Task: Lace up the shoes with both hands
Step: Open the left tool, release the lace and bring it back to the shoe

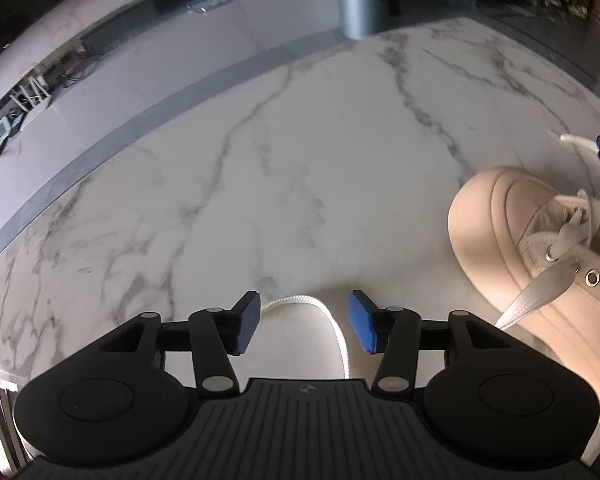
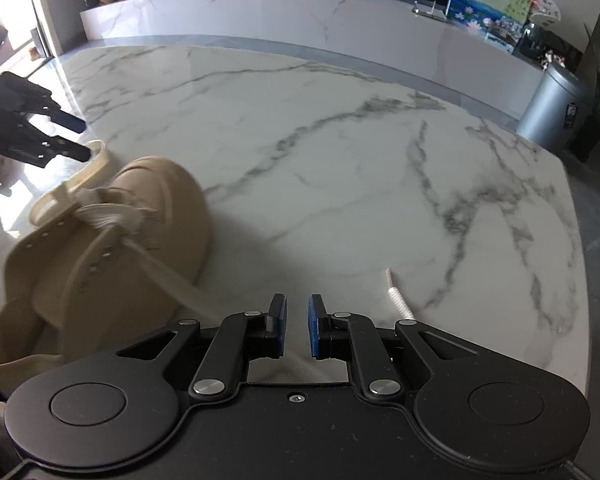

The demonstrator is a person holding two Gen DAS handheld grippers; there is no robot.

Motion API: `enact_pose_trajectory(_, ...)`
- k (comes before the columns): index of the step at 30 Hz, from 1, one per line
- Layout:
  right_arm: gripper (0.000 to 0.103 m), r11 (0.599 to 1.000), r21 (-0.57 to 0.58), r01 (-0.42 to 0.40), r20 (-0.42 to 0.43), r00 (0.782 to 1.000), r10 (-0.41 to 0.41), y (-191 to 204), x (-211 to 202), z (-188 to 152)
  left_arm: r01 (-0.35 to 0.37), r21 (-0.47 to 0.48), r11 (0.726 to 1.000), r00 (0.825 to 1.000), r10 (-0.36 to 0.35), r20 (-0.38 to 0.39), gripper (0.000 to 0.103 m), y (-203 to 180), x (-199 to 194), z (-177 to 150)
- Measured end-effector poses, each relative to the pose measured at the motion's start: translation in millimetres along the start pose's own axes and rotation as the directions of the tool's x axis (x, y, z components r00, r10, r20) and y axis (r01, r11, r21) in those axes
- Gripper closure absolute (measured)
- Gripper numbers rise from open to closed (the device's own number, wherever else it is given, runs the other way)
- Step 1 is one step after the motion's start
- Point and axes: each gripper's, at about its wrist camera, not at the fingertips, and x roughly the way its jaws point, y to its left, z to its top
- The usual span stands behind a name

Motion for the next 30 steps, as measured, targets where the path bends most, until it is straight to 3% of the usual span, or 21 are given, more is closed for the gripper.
enact_pose_trajectory(6, 0.077, 0.998, 0.001, 0.066, -0.027, 0.997, -0.066, -26, 21, 1, 0.04, -0.06, 0.997, 0.997, -0.036, 0.061, 0.054, -10, -19, -6)
enact_pose_trajectory(10, 0.077, 0.995, -0.031, 0.094, -0.056, 0.994, -0.096, -38, 37, 0, 0.061, -0.081, 0.995, 0.996, -0.056, 0.073, 0.054, -20, -27, -11)
enact_pose_trajectory(16, 0.078, 0.997, -0.052, 0.06, -0.078, 0.995, -0.064, -52, 57, 5, 0.099, -0.087, 0.991, 0.993, -0.092, 0.078, 0.054, -32, -34, -16)
enact_pose_trajectory(26, 0.102, 1.0, -0.017, 0.01, -0.109, 0.994, -0.012, -57, 64, 8, 0.153, -0.102, 0.983, 0.985, -0.144, 0.091, 0.054, -41, -46, -21)
enact_pose_trajectory(30, 0.103, 0.999, -0.029, 0.023, -0.104, 0.994, -0.026, -52, 59, 8, 0.195, -0.107, 0.975, 0.977, -0.183, 0.113, 0.054, -48, -59, -21)
